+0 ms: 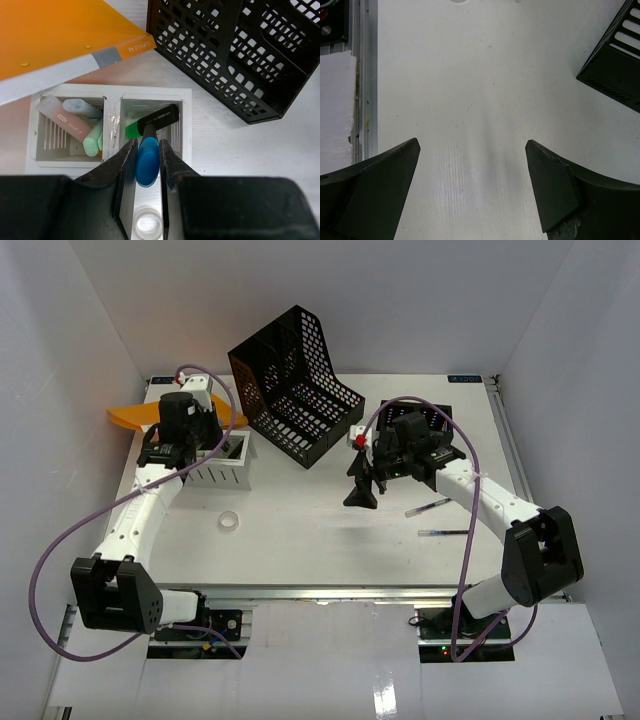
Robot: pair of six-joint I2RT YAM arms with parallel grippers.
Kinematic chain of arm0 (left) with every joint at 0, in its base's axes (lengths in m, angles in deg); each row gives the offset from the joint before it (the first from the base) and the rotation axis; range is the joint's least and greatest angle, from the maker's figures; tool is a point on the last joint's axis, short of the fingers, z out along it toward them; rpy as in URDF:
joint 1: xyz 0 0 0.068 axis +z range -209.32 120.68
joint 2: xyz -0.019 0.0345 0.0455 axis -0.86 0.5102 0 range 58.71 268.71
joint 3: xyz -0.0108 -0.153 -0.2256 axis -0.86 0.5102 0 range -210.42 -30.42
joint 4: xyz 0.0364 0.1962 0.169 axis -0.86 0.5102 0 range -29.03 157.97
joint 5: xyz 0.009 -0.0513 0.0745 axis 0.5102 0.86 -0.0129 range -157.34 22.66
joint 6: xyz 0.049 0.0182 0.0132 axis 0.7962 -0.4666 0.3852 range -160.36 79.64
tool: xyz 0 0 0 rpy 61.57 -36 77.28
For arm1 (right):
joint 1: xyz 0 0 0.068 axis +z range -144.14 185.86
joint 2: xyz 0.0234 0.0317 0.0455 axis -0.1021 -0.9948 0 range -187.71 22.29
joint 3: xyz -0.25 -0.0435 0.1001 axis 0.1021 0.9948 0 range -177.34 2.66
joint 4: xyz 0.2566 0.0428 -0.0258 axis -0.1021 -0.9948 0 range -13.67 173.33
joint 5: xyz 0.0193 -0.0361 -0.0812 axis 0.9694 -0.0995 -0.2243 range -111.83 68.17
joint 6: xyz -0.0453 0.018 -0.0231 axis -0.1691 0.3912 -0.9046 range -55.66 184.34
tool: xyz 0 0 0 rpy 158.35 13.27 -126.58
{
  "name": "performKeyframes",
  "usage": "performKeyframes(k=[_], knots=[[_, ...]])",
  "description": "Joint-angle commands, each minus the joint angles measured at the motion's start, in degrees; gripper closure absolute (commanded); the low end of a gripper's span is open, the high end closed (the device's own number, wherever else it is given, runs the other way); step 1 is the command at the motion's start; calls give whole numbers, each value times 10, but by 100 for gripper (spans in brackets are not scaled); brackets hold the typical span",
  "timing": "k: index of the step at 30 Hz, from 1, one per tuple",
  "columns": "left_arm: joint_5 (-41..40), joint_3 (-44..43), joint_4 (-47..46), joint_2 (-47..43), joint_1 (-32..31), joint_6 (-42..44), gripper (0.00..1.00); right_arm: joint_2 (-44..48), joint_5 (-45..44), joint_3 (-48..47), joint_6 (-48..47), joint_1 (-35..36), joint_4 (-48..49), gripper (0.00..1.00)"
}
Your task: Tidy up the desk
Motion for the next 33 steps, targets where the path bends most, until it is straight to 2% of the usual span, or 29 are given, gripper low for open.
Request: performKeyframes(k=[1,4,6,9,12,17,22,28,33], knots=[[31,7,-22,12,12,2,95,11,11,6,-7,-8,18,7],[47,18,-32,17,18,-9,80,15,9,8,-12,-17,17,7],[53,20,-34,17,21,-15,60,20,7,11,-21,-24,12,7],[58,28,-37,10,23,-22,38,32,3,17,-43,-32,-1,7],[63,35,-37,0,24,-23,26,45,-11,22,-78,-37,-23,6],[86,36,-32,-45,28,-32,15,66,-58,29,-139,-41,-76,6],[124,71,-41,-154,28,-79,2,83,-111,23,-255,-56,-162,5],[251,169,-70,-280,29,-166,2,76,-183,-5,-439,-85,-293,6],[328,289,-116,-372,30,-265,2,72,-275,16,-546,-103,-314,9]])
